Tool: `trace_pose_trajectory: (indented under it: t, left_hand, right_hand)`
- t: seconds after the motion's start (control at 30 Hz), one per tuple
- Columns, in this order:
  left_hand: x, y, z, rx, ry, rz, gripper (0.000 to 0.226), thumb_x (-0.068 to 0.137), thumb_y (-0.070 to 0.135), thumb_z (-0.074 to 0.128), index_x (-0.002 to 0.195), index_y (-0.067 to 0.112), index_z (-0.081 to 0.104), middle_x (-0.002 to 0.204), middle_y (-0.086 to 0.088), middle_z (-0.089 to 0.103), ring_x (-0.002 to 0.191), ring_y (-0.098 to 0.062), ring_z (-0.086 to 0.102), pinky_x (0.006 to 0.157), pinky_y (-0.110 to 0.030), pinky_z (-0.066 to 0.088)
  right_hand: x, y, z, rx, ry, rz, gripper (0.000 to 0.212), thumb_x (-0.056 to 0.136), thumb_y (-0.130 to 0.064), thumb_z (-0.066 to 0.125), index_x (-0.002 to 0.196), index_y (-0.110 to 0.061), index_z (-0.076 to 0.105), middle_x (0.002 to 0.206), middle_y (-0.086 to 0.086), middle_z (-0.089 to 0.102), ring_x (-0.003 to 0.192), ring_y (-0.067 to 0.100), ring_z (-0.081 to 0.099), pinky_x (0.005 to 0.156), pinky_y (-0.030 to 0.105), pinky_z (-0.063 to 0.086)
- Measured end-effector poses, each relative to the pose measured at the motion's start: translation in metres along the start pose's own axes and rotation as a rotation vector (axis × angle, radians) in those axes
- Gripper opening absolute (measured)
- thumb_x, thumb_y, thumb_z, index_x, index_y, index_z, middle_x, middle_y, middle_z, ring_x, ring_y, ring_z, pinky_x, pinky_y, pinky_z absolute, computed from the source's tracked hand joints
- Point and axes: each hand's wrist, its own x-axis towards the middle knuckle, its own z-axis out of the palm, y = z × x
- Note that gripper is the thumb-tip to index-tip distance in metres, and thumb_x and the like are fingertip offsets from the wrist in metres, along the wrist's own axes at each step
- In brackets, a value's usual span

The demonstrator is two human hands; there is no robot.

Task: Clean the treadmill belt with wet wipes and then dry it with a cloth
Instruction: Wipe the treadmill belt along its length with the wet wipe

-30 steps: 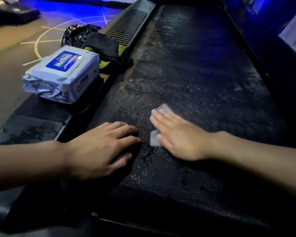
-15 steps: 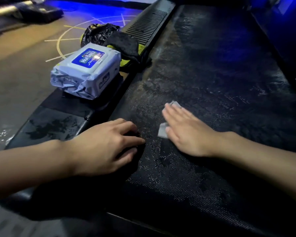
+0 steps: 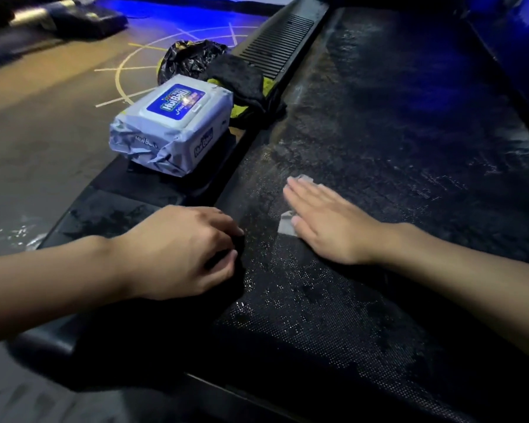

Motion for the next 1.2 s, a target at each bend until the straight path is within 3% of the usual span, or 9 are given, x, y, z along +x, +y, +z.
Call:
trace_pose_trajectory:
  t: [0.17,0.27,0.43,0.57,0.7,0.83,0.97,1.1,1.2]
  left_hand:
    - [-0.01,0.0,0.003,-0.005,-0.001,0.037,0.042,0.094,0.038,0.041,0.084,0.014,0.074,0.125,0.004,0.066,0.115,-0.01,0.063,0.083,-0.03,0.057]
    - [-0.014,-0.001,0.003,-0.003,0.023,0.077,0.041,0.095,0.034,0.041,0.082,0.011,0.073,0.124,0.0,0.067,0.12,-0.009,0.059,0.087,-0.03,0.057]
    - [-0.017,-0.003,-0.001,0.028,0.038,0.115,0.042,0.095,0.028,0.044,0.069,0.007,0.07,0.101,-0.005,0.074,0.098,-0.023,0.07,0.075,-0.036,0.059]
    - [-0.024,-0.005,-0.001,0.086,0.054,0.134,0.043,0.095,0.028,0.046,0.066,0.009,0.071,0.091,-0.004,0.075,0.089,-0.023,0.072,0.071,-0.035,0.059]
    - [-0.032,-0.006,-0.001,0.077,0.045,0.122,0.046,0.097,0.031,0.042,0.065,0.011,0.067,0.078,-0.005,0.072,0.073,-0.029,0.07,0.06,-0.039,0.055]
    - [-0.034,-0.005,-0.001,0.072,0.068,0.156,0.045,0.097,0.03,0.043,0.064,0.01,0.066,0.077,-0.005,0.072,0.073,-0.028,0.069,0.06,-0.039,0.055]
    - [-0.035,-0.005,0.0,0.078,0.068,0.153,0.046,0.097,0.032,0.042,0.062,0.012,0.064,0.073,-0.005,0.07,0.07,-0.029,0.069,0.057,-0.04,0.054]
    - [-0.032,-0.004,-0.002,0.104,0.089,0.172,0.045,0.097,0.032,0.043,0.061,0.013,0.062,0.068,-0.004,0.067,0.064,-0.029,0.065,0.053,-0.04,0.051]
    - [-0.028,0.001,-0.003,0.157,0.112,0.208,0.039,0.093,0.028,0.05,0.056,0.017,0.051,0.057,-0.003,0.055,0.053,-0.029,0.056,0.045,-0.035,0.045]
  right_hand:
    - [0.003,-0.023,0.009,-0.018,0.002,-0.217,0.061,0.107,-0.036,0.02,0.159,-0.015,-0.003,0.165,0.0,-0.014,0.15,0.01,-0.017,0.121,0.028,-0.012]
    - [0.022,-0.015,0.0,-0.004,0.024,-0.045,0.061,0.107,-0.034,0.018,0.158,-0.011,-0.003,0.166,0.005,-0.013,0.151,0.013,-0.015,0.122,0.03,-0.01]
    - [0.02,-0.044,0.009,-0.038,0.012,-0.264,0.061,0.106,-0.037,0.022,0.159,-0.013,0.002,0.166,0.002,-0.009,0.152,0.012,-0.011,0.123,0.033,-0.006]
    - [0.044,-0.043,0.002,0.005,0.053,-0.071,0.061,0.106,-0.034,0.021,0.158,-0.009,0.002,0.166,0.008,-0.008,0.153,0.017,-0.009,0.123,0.035,-0.006]
    - [0.035,-0.071,0.015,-0.025,0.044,-0.296,0.06,0.106,-0.036,0.023,0.158,-0.01,0.006,0.167,0.006,-0.004,0.153,0.017,-0.007,0.123,0.035,-0.005]
    - [0.044,-0.063,0.006,-0.032,0.073,-0.146,0.061,0.106,-0.037,0.019,0.159,-0.01,0.005,0.167,0.006,-0.004,0.153,0.017,-0.008,0.123,0.035,-0.005]
    - [0.023,-0.079,0.013,-0.038,0.024,-0.379,0.06,0.106,-0.038,0.024,0.158,-0.012,0.009,0.167,0.004,0.0,0.153,0.016,-0.005,0.124,0.037,-0.001]
    - [0.021,-0.068,0.009,-0.038,0.036,-0.243,0.062,0.106,-0.042,0.019,0.159,-0.015,0.003,0.167,0.002,-0.006,0.152,0.013,-0.013,0.123,0.034,-0.009]
    - [0.0,-0.082,0.02,-0.006,0.029,-0.378,0.065,0.103,-0.046,0.015,0.159,-0.014,0.008,0.167,0.004,-0.002,0.153,0.015,-0.009,0.123,0.033,-0.008]
